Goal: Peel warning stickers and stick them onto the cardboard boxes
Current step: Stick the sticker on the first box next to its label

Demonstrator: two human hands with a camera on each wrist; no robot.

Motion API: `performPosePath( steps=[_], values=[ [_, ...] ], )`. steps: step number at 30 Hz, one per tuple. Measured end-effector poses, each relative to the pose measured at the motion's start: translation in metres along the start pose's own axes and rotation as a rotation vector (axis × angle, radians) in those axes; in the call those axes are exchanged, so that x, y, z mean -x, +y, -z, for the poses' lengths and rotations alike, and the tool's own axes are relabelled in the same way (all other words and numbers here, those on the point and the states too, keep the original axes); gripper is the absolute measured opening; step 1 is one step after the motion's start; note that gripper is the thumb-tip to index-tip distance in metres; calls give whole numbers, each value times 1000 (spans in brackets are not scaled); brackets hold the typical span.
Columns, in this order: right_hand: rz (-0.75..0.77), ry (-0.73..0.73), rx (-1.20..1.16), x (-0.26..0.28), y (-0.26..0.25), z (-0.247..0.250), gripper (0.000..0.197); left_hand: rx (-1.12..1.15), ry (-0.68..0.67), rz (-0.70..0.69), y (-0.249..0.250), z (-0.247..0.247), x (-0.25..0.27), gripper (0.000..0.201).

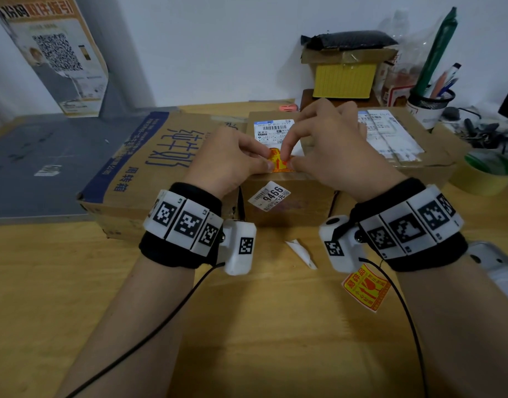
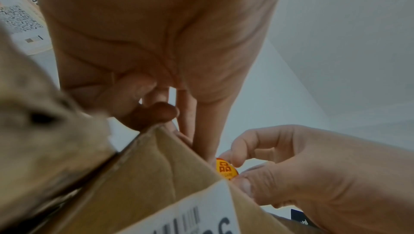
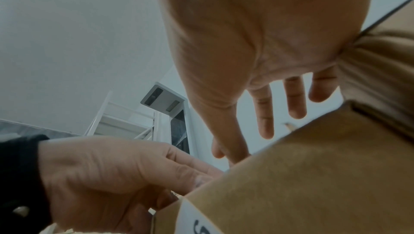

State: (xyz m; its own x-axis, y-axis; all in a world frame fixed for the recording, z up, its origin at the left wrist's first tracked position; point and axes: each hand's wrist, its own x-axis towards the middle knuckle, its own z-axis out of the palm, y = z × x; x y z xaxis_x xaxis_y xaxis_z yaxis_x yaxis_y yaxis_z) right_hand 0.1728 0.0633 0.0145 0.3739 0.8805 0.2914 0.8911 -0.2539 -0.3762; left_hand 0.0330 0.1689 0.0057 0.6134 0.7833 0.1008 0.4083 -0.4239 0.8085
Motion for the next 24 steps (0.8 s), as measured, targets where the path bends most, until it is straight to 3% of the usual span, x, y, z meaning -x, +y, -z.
performPosePath(
  steps=[4,8,15,24],
  values=[
    [40,19,2,-1,0,2,25,-35,-22,-21,1,0,0,22],
    [214,53,-152,1,-5,6,34,-85,-72,-61,0,4,1,20],
    [129,-151,-26,2,-11,8,52,-101,-113,-54,-2,7,-4,30],
    [47,-232,125,10,-20,8,61,-20,-103,40,-3,6,-9,39]
  ],
)
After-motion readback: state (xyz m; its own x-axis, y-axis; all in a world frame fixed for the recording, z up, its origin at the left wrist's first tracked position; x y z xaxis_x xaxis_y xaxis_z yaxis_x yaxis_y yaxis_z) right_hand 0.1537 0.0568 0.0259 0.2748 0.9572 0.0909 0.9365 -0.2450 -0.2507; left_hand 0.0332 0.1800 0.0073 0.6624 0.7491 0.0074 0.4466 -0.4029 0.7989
